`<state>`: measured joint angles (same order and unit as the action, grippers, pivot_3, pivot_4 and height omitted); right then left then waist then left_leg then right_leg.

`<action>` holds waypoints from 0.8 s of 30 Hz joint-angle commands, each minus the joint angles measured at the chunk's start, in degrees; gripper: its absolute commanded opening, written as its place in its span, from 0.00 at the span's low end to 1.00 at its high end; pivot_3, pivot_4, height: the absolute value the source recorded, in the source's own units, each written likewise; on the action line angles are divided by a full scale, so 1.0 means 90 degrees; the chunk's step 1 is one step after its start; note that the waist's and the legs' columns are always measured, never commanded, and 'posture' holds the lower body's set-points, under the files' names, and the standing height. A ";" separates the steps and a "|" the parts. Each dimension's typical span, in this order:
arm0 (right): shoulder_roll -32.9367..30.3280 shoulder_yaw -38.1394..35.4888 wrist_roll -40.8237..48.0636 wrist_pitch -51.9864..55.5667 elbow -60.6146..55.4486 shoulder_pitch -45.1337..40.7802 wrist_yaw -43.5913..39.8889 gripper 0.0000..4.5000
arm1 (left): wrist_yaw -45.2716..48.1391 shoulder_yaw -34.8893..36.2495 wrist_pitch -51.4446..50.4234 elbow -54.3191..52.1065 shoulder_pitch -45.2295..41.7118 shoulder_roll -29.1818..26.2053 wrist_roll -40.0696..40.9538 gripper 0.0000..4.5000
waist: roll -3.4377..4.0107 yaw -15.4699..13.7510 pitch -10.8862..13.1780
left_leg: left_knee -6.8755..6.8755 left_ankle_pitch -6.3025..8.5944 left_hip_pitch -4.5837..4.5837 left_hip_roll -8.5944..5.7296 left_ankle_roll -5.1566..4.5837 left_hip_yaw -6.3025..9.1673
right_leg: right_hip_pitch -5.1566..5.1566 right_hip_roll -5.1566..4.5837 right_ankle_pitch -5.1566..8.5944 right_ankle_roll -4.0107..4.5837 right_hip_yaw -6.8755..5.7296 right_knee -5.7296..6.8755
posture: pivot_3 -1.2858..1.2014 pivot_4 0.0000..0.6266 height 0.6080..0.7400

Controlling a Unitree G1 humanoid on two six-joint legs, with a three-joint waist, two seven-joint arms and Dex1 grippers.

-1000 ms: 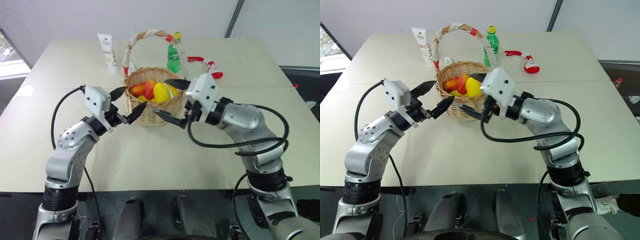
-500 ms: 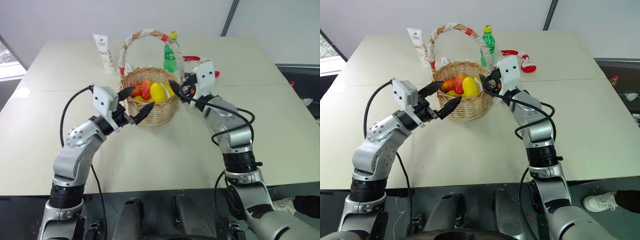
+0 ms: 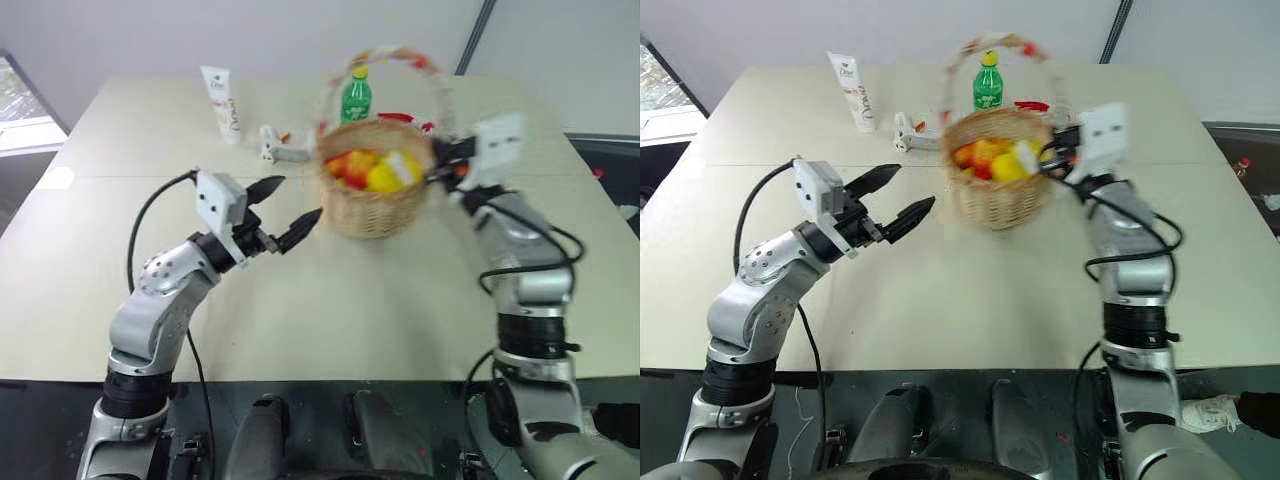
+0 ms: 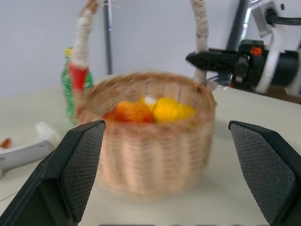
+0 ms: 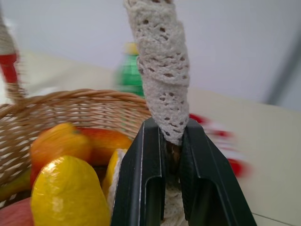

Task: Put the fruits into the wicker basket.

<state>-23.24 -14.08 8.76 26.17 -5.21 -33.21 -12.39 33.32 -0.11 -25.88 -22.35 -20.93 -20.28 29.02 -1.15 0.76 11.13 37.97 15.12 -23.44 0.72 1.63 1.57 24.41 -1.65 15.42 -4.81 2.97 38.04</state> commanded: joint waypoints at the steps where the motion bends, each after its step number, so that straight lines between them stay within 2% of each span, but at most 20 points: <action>1: -0.0426 -0.0664 -0.0206 -0.0287 0.0001 0.0066 0.0433 0.02 | 0.0144 -0.0306 0.0039 -0.0046 -0.0252 0.0209 0.0108 1.00 | 0.0000 0.0005 0.0000 | -0.0001 0.0001 0.0000 -0.0003 -0.0001 -0.0004 | 0.0000 0.0001 0.0000 0.0000 0.0001 -0.0001 | 0.52 0.24 1.00; 4: -0.0565 -0.1035 -0.0246 -0.0401 0.0532 0.0132 0.0779 0.02 | 0.0241 -0.0544 0.0074 0.0107 -0.0402 0.0400 0.0049 1.00 | 0.0003 0.0072 -0.0001 | -0.0001 0.0001 0.0006 -0.0001 -0.0002 -0.0019 | 0.0000 0.0014 0.0000 0.0000 0.0007 -0.0001 | 0.52 0.24 1.00; 8: -0.0594 -0.1117 -0.0219 -0.0651 0.0862 0.0297 0.0848 0.02 | 0.0305 -0.0676 0.0123 0.0201 -0.0464 0.0511 -0.0006 1.00 | 0.0012 0.0179 -0.0003 | -0.0001 0.0000 0.0013 0.0005 -0.0002 -0.0029 | 0.0000 0.0025 0.0000 0.0000 0.0015 0.0008 | 0.52 0.24 1.00; 9: -0.0604 -0.1143 -0.0183 -0.0648 0.0819 0.0337 0.0860 0.21 | 0.0321 -0.0666 0.0110 0.0208 -0.0471 0.0521 0.0012 1.00 | 0.0013 0.0196 -0.0003 | -0.0001 -0.0001 0.0013 0.0006 -0.0003 -0.0029 | 0.0000 0.0026 0.0000 0.0000 0.0016 0.0008 | 0.52 0.24 1.00; 13: -0.0791 -0.1423 -0.0168 -0.0503 0.0281 0.0690 0.0971 0.64 | 0.0460 -0.0604 0.0129 0.0340 -0.0474 0.0472 0.0020 1.00 | 0.0019 0.0178 -0.0007 | -0.0001 -0.0001 0.0013 0.0009 -0.0002 -0.0027 | 0.0000 0.0028 0.0000 0.0000 0.0017 0.0008 | 0.52 0.24 1.00; 16: -0.0953 -0.1704 0.0027 -0.0343 -0.0343 0.1248 0.0697 0.64 | 0.0560 -0.0506 0.0170 0.0546 -0.0489 0.0381 -0.0024 1.00 | 0.0022 0.0109 -0.0008 | 0.0000 -0.0001 0.0007 0.0005 -0.0002 -0.0024 | 0.0000 0.0025 0.0001 0.0000 0.0017 0.0007 | 0.52 0.24 1.00; 19: -0.1161 -0.1882 0.0406 -0.0151 -0.1197 0.2334 -0.0058 0.64 | 0.0598 -0.0279 0.0238 0.0917 -0.0454 0.0153 -0.0122 1.00 | 0.0023 0.0024 -0.0009 | 0.0000 0.0001 0.0006 0.0002 -0.0004 -0.0022 | -0.0001 0.0023 0.0001 -0.0001 0.0017 0.0003 | 0.52 0.24 1.00; 24: -0.1382 -0.1508 0.0854 -0.0112 -0.2086 0.3442 -0.1133 0.64 | 0.0594 0.0030 0.0353 0.1297 -0.0221 -0.0225 -0.0307 1.00 | 0.0031 0.0100 -0.0013 | -0.0001 0.0002 0.0017 0.0008 -0.0006 -0.0022 | -0.0005 0.0027 0.0002 -0.0002 0.0022 0.0000 | 0.52 0.24 1.00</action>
<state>-34.26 -28.11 14.88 25.72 -19.53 -1.97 -20.26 38.52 -1.06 -24.16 -10.29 -23.12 -21.78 26.63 -0.87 1.67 11.02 37.96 15.14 -23.25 0.80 1.57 1.38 24.36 -1.41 15.44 -4.84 3.19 38.07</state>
